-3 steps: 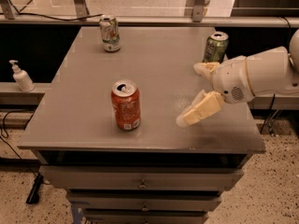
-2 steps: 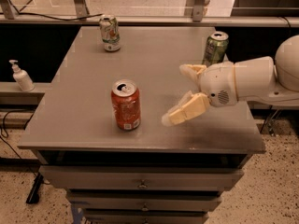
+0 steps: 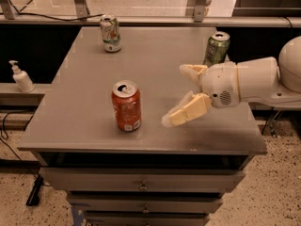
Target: Move coke can near 7up can
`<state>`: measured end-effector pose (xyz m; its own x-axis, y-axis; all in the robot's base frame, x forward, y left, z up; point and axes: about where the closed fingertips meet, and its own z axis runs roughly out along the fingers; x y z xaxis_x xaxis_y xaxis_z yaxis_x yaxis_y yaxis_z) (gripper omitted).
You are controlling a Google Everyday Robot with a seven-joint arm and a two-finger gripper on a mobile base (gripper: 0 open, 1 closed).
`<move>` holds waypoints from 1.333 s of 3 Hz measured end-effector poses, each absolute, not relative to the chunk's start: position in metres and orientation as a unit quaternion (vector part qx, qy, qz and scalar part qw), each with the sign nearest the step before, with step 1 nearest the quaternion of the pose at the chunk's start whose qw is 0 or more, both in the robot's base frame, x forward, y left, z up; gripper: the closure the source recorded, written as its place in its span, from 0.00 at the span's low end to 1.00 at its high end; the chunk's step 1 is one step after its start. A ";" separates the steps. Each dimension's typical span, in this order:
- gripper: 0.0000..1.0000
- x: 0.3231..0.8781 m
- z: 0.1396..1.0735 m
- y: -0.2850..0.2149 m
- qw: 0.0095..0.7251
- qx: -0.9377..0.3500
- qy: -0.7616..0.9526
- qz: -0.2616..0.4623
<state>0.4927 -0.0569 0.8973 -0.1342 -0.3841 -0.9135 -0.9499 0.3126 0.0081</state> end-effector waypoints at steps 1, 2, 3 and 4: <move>0.00 0.482 0.892 -0.042 0.461 -0.477 0.662 0.348; 0.00 0.472 0.888 -0.007 0.480 -0.488 0.625 0.376; 0.00 0.468 0.880 0.027 0.489 -0.500 0.594 0.397; 0.18 0.466 0.861 0.055 0.482 -0.517 0.578 0.407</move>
Offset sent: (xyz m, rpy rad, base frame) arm -0.0330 0.0873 -0.0155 0.2390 -0.0967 0.1467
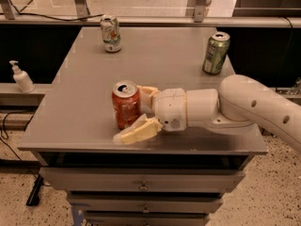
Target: Move coke can near 7up can
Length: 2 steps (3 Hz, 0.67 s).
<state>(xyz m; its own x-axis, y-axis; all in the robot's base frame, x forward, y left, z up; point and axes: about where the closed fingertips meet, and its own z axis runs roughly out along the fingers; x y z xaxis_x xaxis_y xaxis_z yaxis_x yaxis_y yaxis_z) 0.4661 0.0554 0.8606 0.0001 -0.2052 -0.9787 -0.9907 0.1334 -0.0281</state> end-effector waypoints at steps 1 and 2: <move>0.41 0.472 0.853 0.064 0.485 -0.523 0.573 0.404; 0.65 0.489 0.856 0.060 0.494 -0.519 0.575 0.395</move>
Offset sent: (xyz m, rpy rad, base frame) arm 0.0478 -0.0083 0.0003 0.0043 -0.0463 -0.0589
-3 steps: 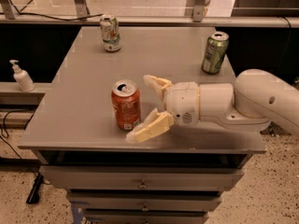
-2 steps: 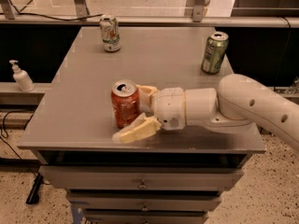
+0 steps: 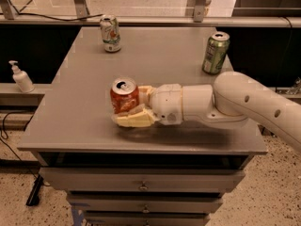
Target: Move coke can near 7up can
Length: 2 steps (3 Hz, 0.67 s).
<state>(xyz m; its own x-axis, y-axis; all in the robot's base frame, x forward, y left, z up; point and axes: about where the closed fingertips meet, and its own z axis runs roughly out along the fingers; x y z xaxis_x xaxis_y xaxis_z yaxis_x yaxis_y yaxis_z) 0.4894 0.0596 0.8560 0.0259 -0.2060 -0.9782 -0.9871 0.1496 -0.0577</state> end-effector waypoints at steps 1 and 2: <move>0.87 0.521 0.870 0.042 0.512 -0.502 0.581 0.385; 1.00 0.552 0.886 0.005 0.541 -0.419 0.624 0.377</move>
Offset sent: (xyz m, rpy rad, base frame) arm 0.1177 -0.1457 0.0454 0.2066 0.1676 -0.5786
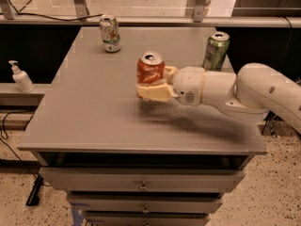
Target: Move coke can near 7up can
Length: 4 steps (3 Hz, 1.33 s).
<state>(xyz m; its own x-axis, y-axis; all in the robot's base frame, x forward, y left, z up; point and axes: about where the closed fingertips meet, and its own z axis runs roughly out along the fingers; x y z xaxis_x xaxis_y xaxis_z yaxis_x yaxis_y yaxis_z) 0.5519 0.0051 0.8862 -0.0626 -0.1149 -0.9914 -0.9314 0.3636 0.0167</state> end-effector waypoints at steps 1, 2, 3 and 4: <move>1.00 0.560 0.887 0.003 0.548 -0.409 0.630 0.369; 1.00 0.558 0.887 0.004 0.547 -0.411 0.629 0.370; 1.00 0.572 0.894 0.012 0.554 -0.431 0.621 0.348; 1.00 0.614 0.895 0.021 0.566 -0.441 0.622 0.314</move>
Offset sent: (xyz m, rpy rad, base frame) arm 0.0089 -0.0030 0.0011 0.0032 0.0000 -0.0389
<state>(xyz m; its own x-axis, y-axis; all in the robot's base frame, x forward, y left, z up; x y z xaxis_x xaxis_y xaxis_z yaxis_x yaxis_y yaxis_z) 0.6145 0.0207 0.8948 0.0283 -0.1931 -0.9808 -0.9040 0.4138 -0.1075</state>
